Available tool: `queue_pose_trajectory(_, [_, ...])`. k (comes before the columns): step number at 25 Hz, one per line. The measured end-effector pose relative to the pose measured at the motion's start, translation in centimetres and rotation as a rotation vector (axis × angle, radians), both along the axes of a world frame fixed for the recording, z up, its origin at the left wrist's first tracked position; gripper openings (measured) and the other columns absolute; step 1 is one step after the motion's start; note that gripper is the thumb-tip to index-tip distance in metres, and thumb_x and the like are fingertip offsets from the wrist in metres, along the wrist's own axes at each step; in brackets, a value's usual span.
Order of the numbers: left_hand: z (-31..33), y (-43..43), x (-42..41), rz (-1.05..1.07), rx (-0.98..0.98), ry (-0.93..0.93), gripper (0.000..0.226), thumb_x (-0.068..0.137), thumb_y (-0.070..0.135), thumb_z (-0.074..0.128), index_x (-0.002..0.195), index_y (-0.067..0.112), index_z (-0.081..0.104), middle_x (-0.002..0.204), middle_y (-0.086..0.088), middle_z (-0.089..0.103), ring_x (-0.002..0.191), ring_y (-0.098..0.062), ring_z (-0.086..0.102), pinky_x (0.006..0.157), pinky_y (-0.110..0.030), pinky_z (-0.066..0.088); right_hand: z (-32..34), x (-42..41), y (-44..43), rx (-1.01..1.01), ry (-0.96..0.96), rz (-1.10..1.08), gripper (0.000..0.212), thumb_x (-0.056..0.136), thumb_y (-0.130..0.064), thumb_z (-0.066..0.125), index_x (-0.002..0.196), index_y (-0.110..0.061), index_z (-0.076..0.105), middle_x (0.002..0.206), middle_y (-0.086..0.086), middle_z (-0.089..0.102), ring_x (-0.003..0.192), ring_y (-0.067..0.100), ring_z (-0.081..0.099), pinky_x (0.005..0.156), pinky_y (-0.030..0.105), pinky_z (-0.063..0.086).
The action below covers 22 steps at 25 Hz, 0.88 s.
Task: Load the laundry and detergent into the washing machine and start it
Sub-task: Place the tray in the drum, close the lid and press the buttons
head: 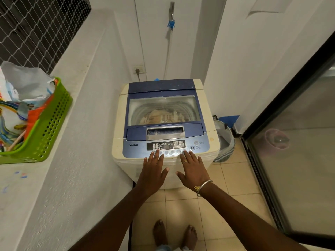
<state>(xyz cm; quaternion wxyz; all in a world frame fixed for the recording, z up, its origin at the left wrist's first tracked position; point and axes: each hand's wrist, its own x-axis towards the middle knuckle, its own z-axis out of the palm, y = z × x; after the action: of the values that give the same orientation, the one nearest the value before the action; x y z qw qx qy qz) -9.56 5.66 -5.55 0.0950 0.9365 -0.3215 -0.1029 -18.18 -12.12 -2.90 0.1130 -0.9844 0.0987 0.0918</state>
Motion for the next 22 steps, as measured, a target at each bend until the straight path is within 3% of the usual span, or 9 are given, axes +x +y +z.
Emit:
queue_pose_trajectory(8, [-0.3,0.5,0.2,0.004,-0.015,-0.008,0.063,0.095,0.049,0.046,0.147,0.013,0.041,0.157,-0.012,0.034,0.143,-0.035,0.034,0.115,-0.054,0.024,-0.1,0.3,0.3,-0.004,0.012,-0.014,0.078,0.095,-0.055,0.046,0.156,-0.017,0.017,0.165,0.007,0.012,0.152,0.028,0.009,0.120,0.052,0.013])
queue_pose_trajectory(14, [0.0,0.6,0.0,-0.011,-0.009,0.008,0.064,0.099,0.048,0.041,0.152,0.015,0.030,0.162,-0.009,0.021,0.150,-0.030,0.019,0.119,-0.050,0.014,-0.5,0.0,0.6,-0.015,0.031,-0.012,0.079,0.095,-0.057,0.044,0.156,-0.017,0.014,0.165,0.006,0.009,0.152,0.027,0.007,0.120,0.052,0.014])
queue_pose_trajectory(22, [0.3,1.0,0.6,-0.007,0.000,0.001,0.067,0.099,0.049,0.039,0.155,0.015,0.021,0.164,-0.010,0.014,0.151,-0.030,0.013,0.120,-0.051,0.013,0.5,2.0,-3.3,-0.083,0.062,-0.137,0.086,0.092,-0.065,0.041,0.155,-0.011,0.019,0.164,0.009,0.012,0.151,0.030,0.011,0.117,0.056,0.021])
